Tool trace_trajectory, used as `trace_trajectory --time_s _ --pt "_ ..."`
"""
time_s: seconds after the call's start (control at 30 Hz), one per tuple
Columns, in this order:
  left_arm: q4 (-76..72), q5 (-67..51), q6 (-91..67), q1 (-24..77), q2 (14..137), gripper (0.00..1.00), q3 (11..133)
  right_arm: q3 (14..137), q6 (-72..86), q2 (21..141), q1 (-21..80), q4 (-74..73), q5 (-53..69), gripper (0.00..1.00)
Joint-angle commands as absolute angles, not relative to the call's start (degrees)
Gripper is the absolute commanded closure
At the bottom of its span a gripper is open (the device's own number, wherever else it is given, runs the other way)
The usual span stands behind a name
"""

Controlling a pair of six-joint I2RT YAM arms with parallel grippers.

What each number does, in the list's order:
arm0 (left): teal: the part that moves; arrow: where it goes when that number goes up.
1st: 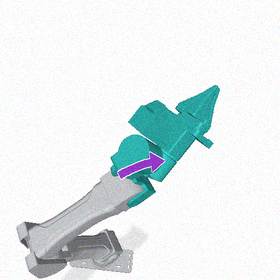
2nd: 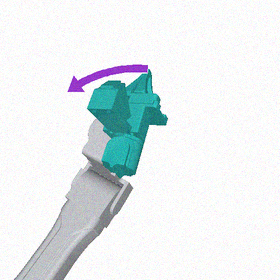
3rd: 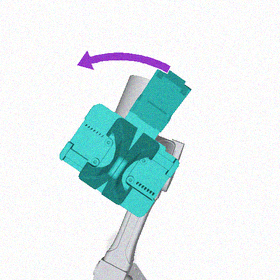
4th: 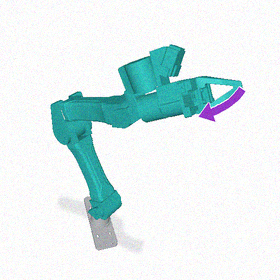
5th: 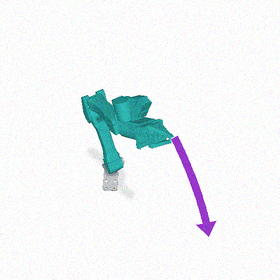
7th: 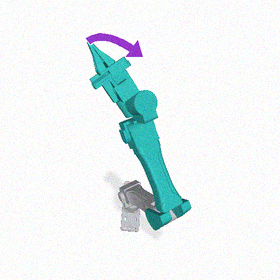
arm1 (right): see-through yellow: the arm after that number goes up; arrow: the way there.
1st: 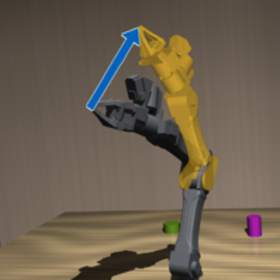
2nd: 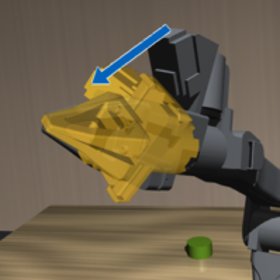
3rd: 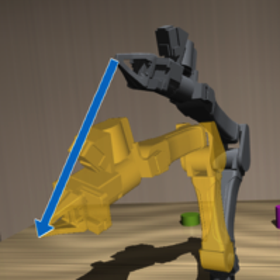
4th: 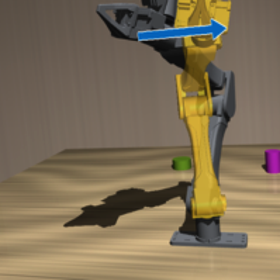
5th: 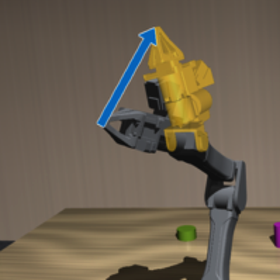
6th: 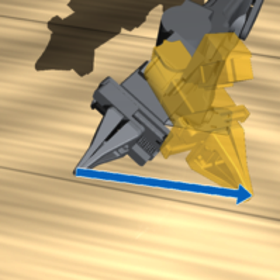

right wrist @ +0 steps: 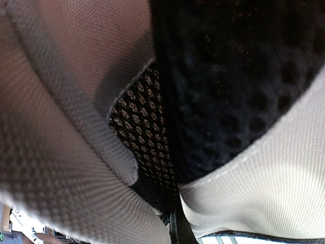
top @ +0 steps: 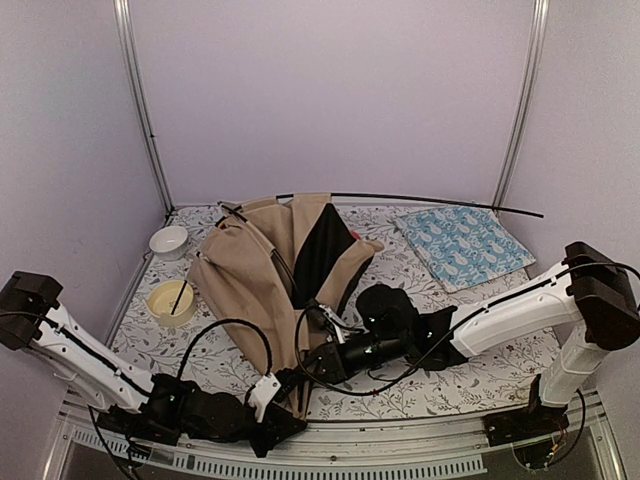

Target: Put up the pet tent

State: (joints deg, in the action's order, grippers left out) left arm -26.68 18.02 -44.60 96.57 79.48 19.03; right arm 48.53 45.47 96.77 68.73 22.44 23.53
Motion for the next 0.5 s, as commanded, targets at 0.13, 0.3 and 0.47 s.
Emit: trace_trajectory --time_s 0.13,0.3,0.47 --pt "-24.9 -1.0 -44.0 101.5 78.4 1.0 18.0 51.1 48.7 96.7 62.1 37.2 11.4 1.0" --pt "-22.9 1.1 -44.7 101.3 77.5 1.0 18.0 51.7 48.2 97.8 62.4 37.6 14.2 1.0" --pt "-21.1 2.5 -45.8 100.8 76.8 1.0 17.6 51.6 47.7 97.8 63.2 37.7 17.3 1.0"
